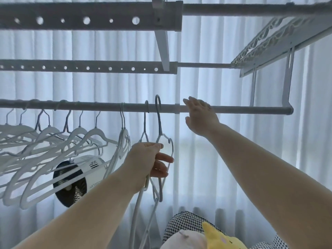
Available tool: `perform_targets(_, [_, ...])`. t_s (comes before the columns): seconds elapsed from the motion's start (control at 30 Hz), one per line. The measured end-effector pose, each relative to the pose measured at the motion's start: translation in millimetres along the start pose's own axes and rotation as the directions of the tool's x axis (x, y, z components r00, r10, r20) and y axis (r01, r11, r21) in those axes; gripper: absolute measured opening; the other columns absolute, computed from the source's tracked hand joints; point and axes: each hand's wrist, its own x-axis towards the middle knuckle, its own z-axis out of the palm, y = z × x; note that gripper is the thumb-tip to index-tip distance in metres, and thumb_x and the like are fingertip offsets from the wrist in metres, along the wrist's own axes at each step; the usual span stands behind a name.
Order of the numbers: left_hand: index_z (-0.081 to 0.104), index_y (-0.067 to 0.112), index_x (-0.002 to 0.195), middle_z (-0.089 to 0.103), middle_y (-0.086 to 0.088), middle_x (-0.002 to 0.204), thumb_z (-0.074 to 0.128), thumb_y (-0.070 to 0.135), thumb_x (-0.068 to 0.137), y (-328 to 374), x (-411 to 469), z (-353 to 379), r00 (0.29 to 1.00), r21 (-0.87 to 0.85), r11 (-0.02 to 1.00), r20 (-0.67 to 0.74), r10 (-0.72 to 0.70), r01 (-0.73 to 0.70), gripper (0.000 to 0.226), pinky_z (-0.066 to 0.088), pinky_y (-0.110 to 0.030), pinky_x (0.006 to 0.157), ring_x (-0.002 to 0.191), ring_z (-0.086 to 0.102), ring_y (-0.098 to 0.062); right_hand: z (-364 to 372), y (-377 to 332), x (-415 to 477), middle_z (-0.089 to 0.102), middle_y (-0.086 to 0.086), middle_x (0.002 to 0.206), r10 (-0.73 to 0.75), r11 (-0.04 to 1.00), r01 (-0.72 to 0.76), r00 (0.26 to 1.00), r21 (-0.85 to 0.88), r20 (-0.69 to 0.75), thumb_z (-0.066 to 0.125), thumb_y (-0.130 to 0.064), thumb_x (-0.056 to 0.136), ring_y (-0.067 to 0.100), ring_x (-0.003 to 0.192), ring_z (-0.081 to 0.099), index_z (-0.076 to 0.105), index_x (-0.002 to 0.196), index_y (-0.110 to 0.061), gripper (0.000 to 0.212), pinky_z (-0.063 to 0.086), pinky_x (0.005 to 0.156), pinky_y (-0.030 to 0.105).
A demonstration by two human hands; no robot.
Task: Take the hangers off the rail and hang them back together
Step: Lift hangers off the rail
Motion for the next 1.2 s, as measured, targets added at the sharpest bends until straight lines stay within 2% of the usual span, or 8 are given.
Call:
perform_targets(0.33, [0.049,0.005,0.097,0.062,0.001,0.037,0.035,0.012,0.097,6,32,4,0.998,0.136,0.991,0.065,-0.009,0.0,0.016,0.044,-0.018,0.03,0.021,0.045,-0.01,14,4,18,0.025,0.002,0.153,0.042,0.999,-0.041,0.998,-0.03,0.053,0.038,-0.013,0.093,0.021,0.143,0.015,0.016,0.147,-0.017,0.058,0.0,0.119,0.036])
perform_targets(0.43, [0.05,0.006,0.096,0.061,0.001,0.035,0.035,0.011,0.096,3,35,6,0.997,0.166,0.986,0.073,0.0,-0.012,0.015,0.045,-0.017,0.031,0.021,0.045,-0.01,15,-2,11,0.038,0.004,0.146,0.039,0.981,-0.009,0.988,0.192,-0.152,0.042,-0.014,0.093,0.022,0.139,0.023,0.039,0.138,-0.012,0.045,0.012,0.116,0.03])
perform_targets(0.53, [0.05,0.009,0.085,0.06,0.0,0.034,0.035,0.011,0.097,1,36,6,0.997,0.193,0.981,0.075,0.014,-0.028,0.019,0.045,-0.018,0.03,0.021,0.047,-0.011,15,-18,0,0.06,0.009,0.113,0.078,0.941,0.052,0.928,0.333,-0.365,0.043,-0.018,0.094,0.025,0.112,0.048,0.062,0.105,-0.006,0.024,0.035,0.095,0.028])
perform_targets(0.63, [0.049,0.013,0.077,0.059,0.0,0.034,0.035,0.012,0.096,-1,37,6,0.998,0.219,0.975,0.06,0.027,-0.039,0.024,0.047,-0.018,0.032,0.023,0.05,-0.011,10,-36,-7,0.061,0.003,0.071,0.149,0.854,-0.077,0.984,0.514,-0.101,0.047,-0.034,0.092,0.02,0.068,0.056,0.05,0.067,-0.014,0.033,0.044,0.067,0.031])
perform_targets(0.73, [0.049,0.015,0.075,0.059,0.0,0.033,0.036,0.012,0.096,-3,37,6,0.998,0.241,0.969,0.054,0.039,-0.051,0.025,0.048,-0.02,0.034,0.024,0.051,-0.011,13,-44,-8,0.072,0.009,0.08,0.153,0.823,-0.205,0.978,0.53,0.14,0.054,-0.039,0.087,0.024,0.069,0.068,0.045,0.065,-0.016,0.033,0.052,0.069,0.033])
perform_targets(0.87, [0.054,0.012,0.081,0.059,0.002,0.035,0.038,0.014,0.096,-8,36,5,0.995,0.281,0.956,0.067,0.071,-0.087,0.022,0.048,-0.02,0.036,0.026,0.051,-0.01,20,-48,-7,0.068,0.006,0.07,0.157,0.825,-0.256,0.96,0.504,0.232,0.056,-0.017,0.084,0.023,0.065,0.067,0.05,0.062,-0.012,0.024,0.05,0.056,0.027])
perform_targets(0.97, [0.057,0.013,0.078,0.061,0.002,0.042,0.038,0.028,0.097,-11,34,2,0.993,0.314,0.943,0.071,0.089,-0.107,0.031,0.049,-0.02,0.04,0.031,0.054,-0.008,20,-50,-3,0.065,0.009,0.064,0.18,0.779,-0.29,0.953,0.556,0.245,0.049,-0.004,0.085,0.025,0.062,0.066,0.057,0.069,-0.004,0.018,0.057,0.062,0.032])
perform_targets(1.2, [0.057,0.015,0.068,0.061,-0.002,0.056,0.045,0.023,0.094,-21,30,-19,0.994,0.341,0.933,0.034,0.108,-0.113,0.03,0.052,-0.022,0.05,0.047,0.058,-0.012,16,-38,4,0.056,0.008,0.055,0.202,0.641,-0.32,0.947,0.697,0.248,0.041,-0.001,0.093,0.008,0.027,0.054,0.051,0.067,-0.004,0.029,0.051,0.039,0.022])
